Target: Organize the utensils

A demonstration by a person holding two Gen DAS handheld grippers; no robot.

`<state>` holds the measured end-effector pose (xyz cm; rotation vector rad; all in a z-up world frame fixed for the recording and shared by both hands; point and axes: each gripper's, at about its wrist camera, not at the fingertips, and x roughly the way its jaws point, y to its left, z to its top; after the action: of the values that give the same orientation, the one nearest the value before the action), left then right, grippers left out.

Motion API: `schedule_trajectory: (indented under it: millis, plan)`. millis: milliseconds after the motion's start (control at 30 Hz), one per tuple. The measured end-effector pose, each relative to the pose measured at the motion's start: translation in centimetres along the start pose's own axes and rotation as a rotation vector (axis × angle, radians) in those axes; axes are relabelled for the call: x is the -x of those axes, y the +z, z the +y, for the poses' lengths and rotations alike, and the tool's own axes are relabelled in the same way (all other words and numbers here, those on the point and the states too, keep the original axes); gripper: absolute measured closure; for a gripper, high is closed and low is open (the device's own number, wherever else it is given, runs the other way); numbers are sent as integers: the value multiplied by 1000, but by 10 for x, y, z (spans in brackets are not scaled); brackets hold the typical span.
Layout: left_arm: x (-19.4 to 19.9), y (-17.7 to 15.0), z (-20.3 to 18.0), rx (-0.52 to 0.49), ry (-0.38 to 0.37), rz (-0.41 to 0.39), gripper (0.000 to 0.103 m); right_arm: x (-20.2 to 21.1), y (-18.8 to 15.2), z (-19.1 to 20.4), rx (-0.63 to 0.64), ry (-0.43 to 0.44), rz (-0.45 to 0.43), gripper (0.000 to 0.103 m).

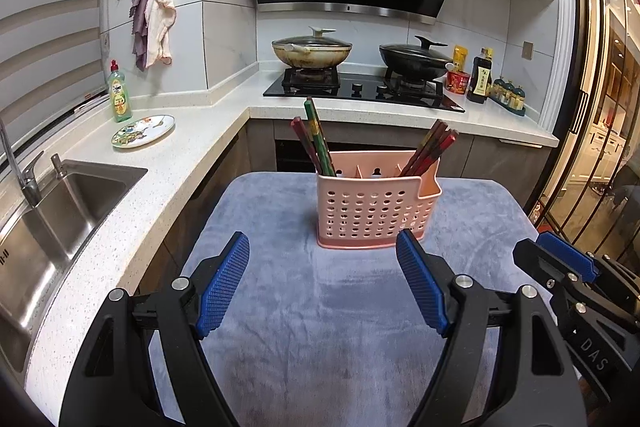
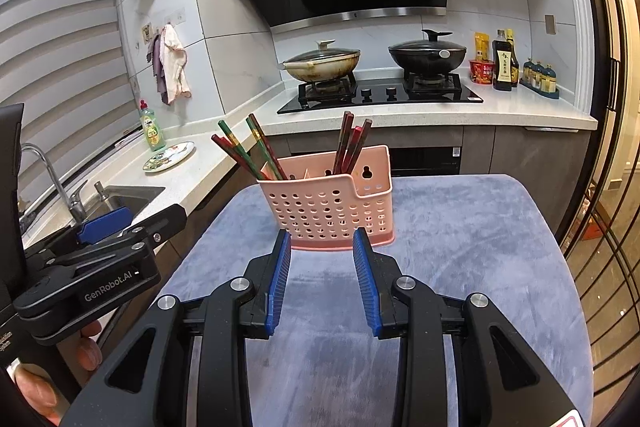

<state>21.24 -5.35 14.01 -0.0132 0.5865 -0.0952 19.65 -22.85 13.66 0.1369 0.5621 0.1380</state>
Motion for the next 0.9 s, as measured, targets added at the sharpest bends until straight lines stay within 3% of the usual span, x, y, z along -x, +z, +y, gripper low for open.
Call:
schedule_trajectory:
  millis: [900]
  plan:
    - [-20, -27, -2, -17, 25, 83, 30, -15, -23, 1, 28, -55, 44, 63]
